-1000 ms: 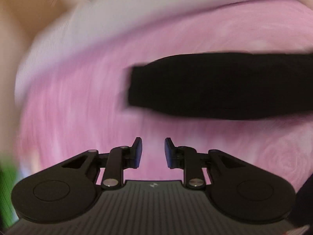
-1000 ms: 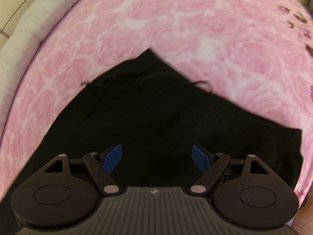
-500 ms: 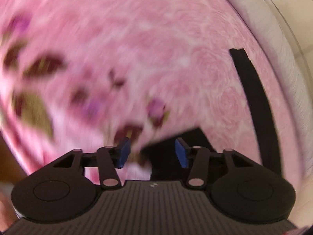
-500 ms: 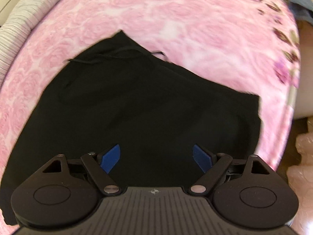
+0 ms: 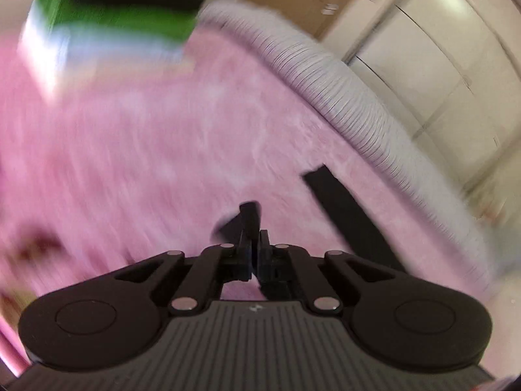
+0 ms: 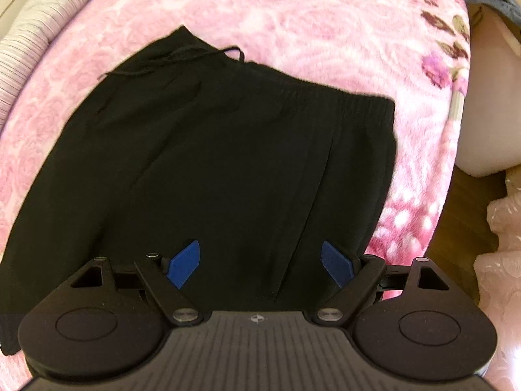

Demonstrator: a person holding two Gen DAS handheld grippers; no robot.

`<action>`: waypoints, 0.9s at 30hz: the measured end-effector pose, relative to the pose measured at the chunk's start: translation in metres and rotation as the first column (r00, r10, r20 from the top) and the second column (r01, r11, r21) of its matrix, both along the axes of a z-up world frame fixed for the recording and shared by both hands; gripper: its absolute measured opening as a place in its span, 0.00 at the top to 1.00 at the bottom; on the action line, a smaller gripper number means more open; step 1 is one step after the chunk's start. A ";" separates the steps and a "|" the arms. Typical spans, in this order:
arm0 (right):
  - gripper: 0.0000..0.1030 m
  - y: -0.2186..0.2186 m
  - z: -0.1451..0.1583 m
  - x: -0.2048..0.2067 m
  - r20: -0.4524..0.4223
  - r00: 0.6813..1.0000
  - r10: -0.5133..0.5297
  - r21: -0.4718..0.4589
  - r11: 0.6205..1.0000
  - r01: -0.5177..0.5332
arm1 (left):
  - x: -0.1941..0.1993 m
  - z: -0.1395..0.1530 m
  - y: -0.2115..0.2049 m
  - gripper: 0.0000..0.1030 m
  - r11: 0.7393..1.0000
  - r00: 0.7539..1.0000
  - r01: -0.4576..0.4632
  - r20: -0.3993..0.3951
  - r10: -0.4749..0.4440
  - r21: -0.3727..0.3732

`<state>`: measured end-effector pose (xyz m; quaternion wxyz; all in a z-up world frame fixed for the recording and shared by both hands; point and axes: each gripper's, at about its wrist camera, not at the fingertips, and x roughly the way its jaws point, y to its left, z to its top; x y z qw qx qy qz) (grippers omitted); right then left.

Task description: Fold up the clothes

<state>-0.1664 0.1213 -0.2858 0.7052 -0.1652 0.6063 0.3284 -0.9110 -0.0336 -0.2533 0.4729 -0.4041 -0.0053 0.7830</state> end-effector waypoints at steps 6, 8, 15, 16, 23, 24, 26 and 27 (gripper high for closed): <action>0.17 -0.021 -0.005 0.007 -0.013 1.000 -0.023 -0.009 1.000 0.023 | -0.009 -0.059 -0.017 0.84 0.926 0.993 -0.103 0.020 0.119 -0.362; 0.17 -0.031 -0.009 0.011 -0.015 0.999 -0.034 -0.016 0.999 0.034 | -0.005 -0.056 -0.036 0.79 0.932 0.970 -0.192 0.086 0.228 -0.307; 0.19 -0.077 -0.018 0.060 -0.046 0.987 -0.151 0.095 0.983 0.155 | 0.025 -0.050 -0.051 0.53 0.957 0.889 -0.230 0.363 0.280 -0.176; 0.20 -0.082 -0.019 0.068 -0.061 0.984 -0.170 0.125 0.976 0.176 | 0.029 -0.057 -0.046 0.51 0.959 0.880 -0.224 0.386 0.276 -0.175; 0.25 -0.091 -0.041 0.111 -0.138 0.967 -0.215 0.275 0.930 0.246 | 0.052 -0.081 -0.019 0.44 0.961 0.898 -0.234 0.345 0.272 -0.149; 0.27 -0.088 -0.047 0.114 -0.157 0.966 -0.206 0.275 0.930 0.243 | 0.053 -0.081 -0.018 0.47 0.961 0.904 -0.231 0.334 0.269 -0.149; 0.30 -0.083 -0.057 0.119 -0.178 0.966 -0.188 0.271 0.934 0.231 | 0.054 -0.079 -0.018 0.52 0.963 0.915 -0.223 0.309 0.260 -0.149; 0.30 -0.080 -0.060 0.120 -0.172 0.970 -0.171 0.278 0.936 0.215 | 0.053 -0.079 -0.019 0.58 0.965 0.923 -0.215 0.291 0.250 -0.148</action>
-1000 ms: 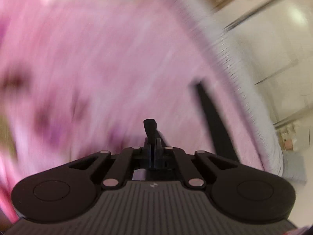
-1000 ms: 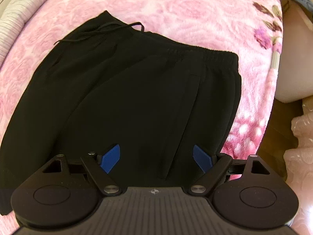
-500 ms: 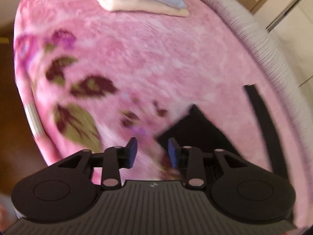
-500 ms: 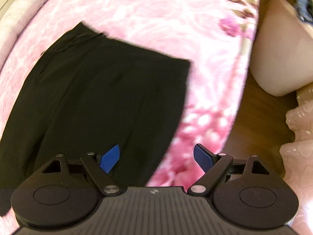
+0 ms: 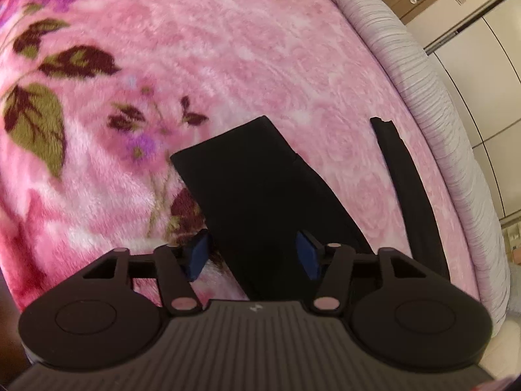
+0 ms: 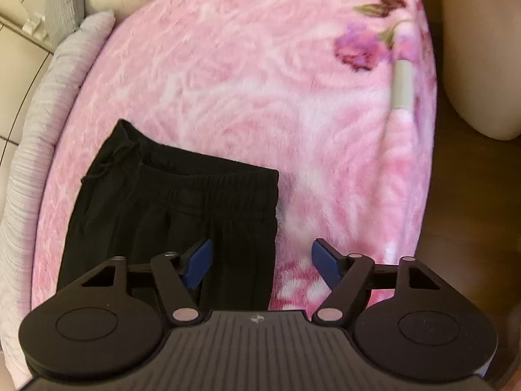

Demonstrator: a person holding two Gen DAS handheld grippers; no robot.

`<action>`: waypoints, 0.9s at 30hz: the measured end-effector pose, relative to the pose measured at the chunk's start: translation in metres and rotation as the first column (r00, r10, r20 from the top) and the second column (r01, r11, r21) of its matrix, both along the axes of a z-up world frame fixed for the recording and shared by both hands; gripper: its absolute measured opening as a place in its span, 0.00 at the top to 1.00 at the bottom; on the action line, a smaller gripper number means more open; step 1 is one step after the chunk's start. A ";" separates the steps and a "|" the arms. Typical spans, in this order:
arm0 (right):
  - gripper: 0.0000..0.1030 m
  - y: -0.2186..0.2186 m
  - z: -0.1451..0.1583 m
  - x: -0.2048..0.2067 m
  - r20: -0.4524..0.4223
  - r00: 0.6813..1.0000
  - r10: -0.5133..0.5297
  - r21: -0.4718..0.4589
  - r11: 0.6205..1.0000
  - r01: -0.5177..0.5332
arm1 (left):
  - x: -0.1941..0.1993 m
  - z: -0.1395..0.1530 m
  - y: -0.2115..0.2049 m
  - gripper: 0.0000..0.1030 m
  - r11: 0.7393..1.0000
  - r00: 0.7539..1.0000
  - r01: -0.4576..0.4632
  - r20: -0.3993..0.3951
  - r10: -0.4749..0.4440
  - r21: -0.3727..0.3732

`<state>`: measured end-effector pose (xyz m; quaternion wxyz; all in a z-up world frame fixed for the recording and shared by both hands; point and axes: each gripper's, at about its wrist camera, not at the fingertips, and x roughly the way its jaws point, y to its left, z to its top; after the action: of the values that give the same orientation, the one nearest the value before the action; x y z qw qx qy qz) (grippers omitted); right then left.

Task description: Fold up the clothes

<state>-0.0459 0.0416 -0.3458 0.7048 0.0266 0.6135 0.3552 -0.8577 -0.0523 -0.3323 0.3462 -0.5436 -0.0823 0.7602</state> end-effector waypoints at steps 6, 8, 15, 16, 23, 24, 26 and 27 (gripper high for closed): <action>0.95 0.015 0.001 0.004 0.088 0.988 0.124 -0.025 0.992 -0.122 | -0.001 0.010 0.001 0.99 0.994 0.981 0.109 -0.160 -0.110 -0.015; 0.97 0.018 0.008 0.007 0.097 0.979 0.180 -0.010 0.984 -0.179 | 0.004 0.024 0.000 0.99 0.985 0.958 0.171 -0.234 -0.167 -0.005; 1.00 0.005 0.041 0.020 0.116 0.966 0.232 -0.001 0.972 -0.234 | 0.023 0.027 -0.026 0.97 0.972 0.923 0.200 -0.311 -0.228 -0.122; 1.00 0.003 0.041 0.022 0.115 0.965 0.236 -0.008 0.972 -0.237 | 0.027 0.019 -0.026 0.95 0.964 0.915 0.205 -0.316 -0.251 -0.172; 0.48 -0.005 0.021 0.026 0.140 0.961 0.240 -0.173 0.961 -0.215 | 0.052 0.027 -0.023 0.75 0.904 0.886 0.143 -0.356 -0.298 -0.402; 0.46 -0.008 0.027 0.026 0.175 0.950 0.259 -0.216 0.951 -0.219 | 0.055 0.032 -0.023 0.72 0.890 0.887 0.126 -0.352 -0.299 -0.439; 0.47 -0.015 0.038 0.029 0.204 0.932 0.298 -0.297 0.926 -0.232 | 0.070 0.045 -0.021 0.70 0.854 0.893 0.185 -0.280 -0.353 -0.487; 0.47 -0.021 0.044 0.030 0.184 0.934 0.306 -0.286 0.926 -0.247 | 0.082 0.052 -0.019 0.67 0.831 0.889 0.248 -0.224 -0.400 -0.498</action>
<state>-0.0158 0.0203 -0.3020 0.7097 -0.1931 0.5679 0.3694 -0.7756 -0.0710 -0.2799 0.3431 -0.4850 0.2500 0.7646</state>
